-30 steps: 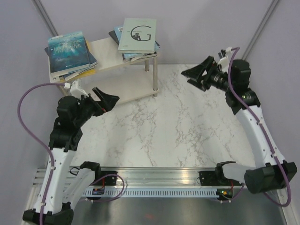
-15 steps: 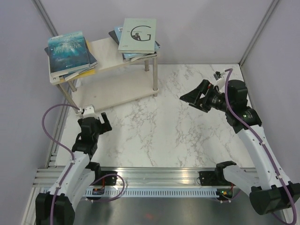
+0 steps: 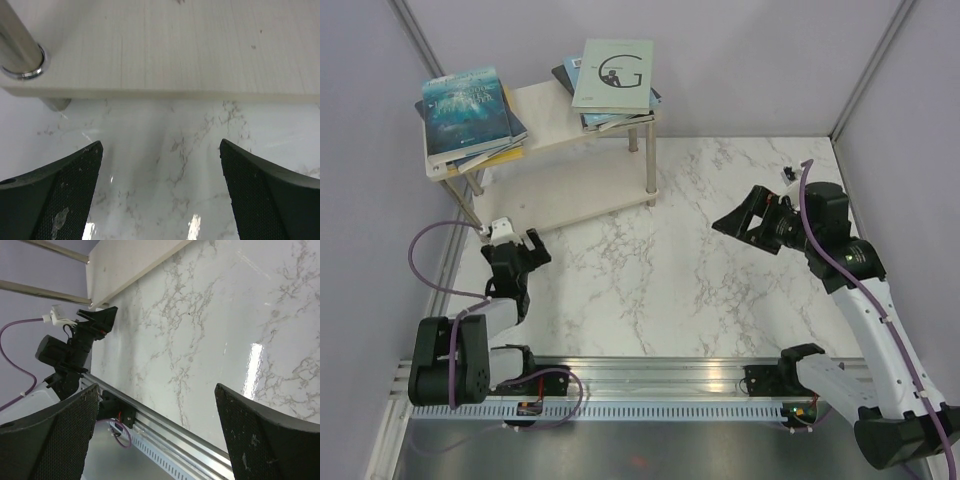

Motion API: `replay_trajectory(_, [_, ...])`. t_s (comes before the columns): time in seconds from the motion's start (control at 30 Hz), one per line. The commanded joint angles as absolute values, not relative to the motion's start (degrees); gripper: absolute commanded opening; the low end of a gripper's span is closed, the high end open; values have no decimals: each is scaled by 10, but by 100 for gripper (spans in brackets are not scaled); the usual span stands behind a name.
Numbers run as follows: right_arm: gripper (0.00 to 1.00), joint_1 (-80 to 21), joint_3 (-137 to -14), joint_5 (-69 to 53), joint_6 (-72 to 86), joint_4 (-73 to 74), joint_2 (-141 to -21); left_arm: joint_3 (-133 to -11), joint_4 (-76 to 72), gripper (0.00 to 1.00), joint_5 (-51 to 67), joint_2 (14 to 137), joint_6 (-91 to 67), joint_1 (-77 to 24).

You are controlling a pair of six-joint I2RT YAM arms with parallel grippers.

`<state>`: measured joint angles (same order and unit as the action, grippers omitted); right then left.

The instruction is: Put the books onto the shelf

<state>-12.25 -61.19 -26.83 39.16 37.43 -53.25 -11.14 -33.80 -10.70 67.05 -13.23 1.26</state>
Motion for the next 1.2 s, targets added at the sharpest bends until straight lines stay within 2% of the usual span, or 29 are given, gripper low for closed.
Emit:
replay_trajectory(0.0, [98, -125, -614, -215, 375, 393, -541, -160, -503, 100, -58, 735, -103, 40])
replay_trajectory(0.07, [98, -126, -614, -202, 376, 394, -546, -173, -511, 100, -23, 780, -87, 42])
replay_trajectory(0.1, [98, -127, -613, -195, 376, 395, -546, -209, -471, 100, -5, 785, -79, 42])
replay_trajectory(0.2, [98, -129, -605, -167, 379, 393, -543, -214, -467, 100, 47, 795, -59, 42])
replay_trajectory(0.47, [98, -134, -490, -117, 439, 283, -493, -120, -631, 100, 87, 780, -40, 40])
replay_trajectory(0.53, [98, -137, -473, -100, 439, 247, -471, -103, -697, 100, 70, 830, -45, 34])
replay_trajectory(0.6, [98, -140, -447, -72, 426, 218, -455, -119, -653, 100, 76, 815, -34, 26])
replay_trajectory(0.77, [98, -140, -411, 24, 360, 198, -440, -117, -668, 100, 39, 821, -25, 9])
replay_trajectory(1.03, [98, -140, -353, 48, 210, 49, -538, -131, -644, 100, 100, 822, -1, 8])
replay_trajectory(1.13, [98, -141, -317, 87, 202, -45, -585, -131, -641, 100, 100, 820, -1, 8])
replay_trajectory(1.17, [98, -141, -287, 78, 166, -118, -598, -132, -642, 100, 101, 822, -1, 8])
